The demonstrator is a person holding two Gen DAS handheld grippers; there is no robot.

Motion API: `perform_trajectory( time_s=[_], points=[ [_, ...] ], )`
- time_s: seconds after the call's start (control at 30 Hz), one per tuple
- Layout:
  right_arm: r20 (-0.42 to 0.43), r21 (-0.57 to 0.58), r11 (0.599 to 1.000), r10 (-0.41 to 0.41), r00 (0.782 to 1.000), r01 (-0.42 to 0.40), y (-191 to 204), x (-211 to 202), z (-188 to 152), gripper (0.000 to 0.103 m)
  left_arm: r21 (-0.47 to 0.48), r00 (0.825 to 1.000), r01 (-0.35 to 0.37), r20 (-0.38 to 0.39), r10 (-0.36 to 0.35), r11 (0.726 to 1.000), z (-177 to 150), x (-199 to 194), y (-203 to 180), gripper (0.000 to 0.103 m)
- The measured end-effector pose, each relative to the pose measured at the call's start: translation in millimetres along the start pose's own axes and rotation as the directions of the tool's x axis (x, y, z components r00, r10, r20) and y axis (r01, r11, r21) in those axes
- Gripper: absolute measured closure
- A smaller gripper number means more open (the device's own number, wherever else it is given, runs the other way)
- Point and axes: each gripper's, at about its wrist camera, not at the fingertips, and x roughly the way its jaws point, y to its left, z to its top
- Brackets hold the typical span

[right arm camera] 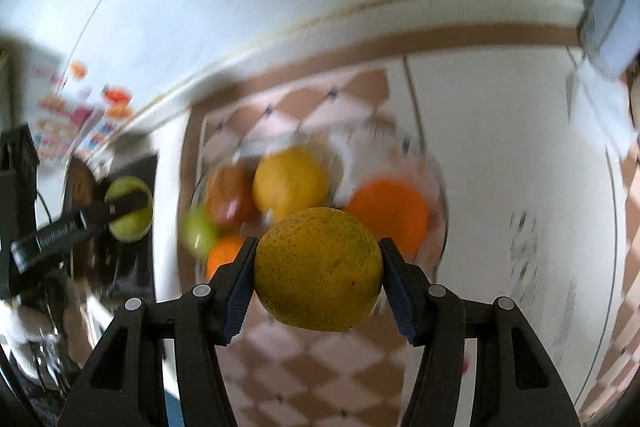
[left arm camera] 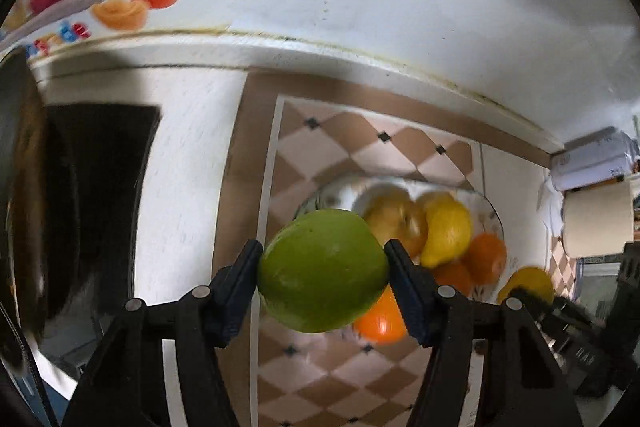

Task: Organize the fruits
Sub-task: 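Carry the apple and lemon onto the plate while opening both tools, then lift both open tools away from the plate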

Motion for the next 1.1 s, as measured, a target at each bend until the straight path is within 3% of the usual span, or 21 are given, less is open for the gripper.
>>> perform_trajectory(
  time_s=[0.2, 0.37, 0.6, 0.97, 1.07, 1.1],
  points=[
    [-0.031, 0.004, 0.998, -0.056, 0.998, 0.056, -9.4, 35.2, 47.7, 0.041, -0.017, 0.992, 0.004, -0.127, -0.006, 1.0, 34.7, 48.9, 1.9, 0.043],
    [-0.079, 0.005, 0.998, -0.058, 0.995, 0.059, -19.4, 58.4, 54.0, 0.041, -0.05, 0.979, 0.012, -0.201, -0.022, 0.999, 41.3, 78.2, 10.0, 0.043],
    [-0.118, -0.006, 0.999, -0.046, 0.992, 0.046, -12.8, 71.8, 51.4, 0.041, -0.067, 0.975, 0.019, -0.22, -0.033, 0.998, 38.9, 81.3, 10.2, 0.043],
    [-0.143, -0.007, 0.998, -0.06, 0.988, 0.06, -14.0, 67.6, 46.7, 0.028, -0.07, 0.973, 0.001, -0.232, -0.017, 0.998, 40.3, 77.5, 5.5, 0.041],
    [-0.134, -0.013, 0.998, -0.066, 0.989, 0.064, -13.0, 60.5, 42.7, 0.019, -0.05, 0.977, -0.007, -0.214, -0.004, 0.999, 39.3, 69.3, 1.9, 0.031],
    [-0.13, -0.02, 0.997, -0.075, 0.989, 0.073, -11.5, 58.0, 40.7, 0.011, -0.046, 0.979, -0.01, -0.204, 0.001, 0.999, 38.6, 64.9, 1.1, 0.029]
  ],
)
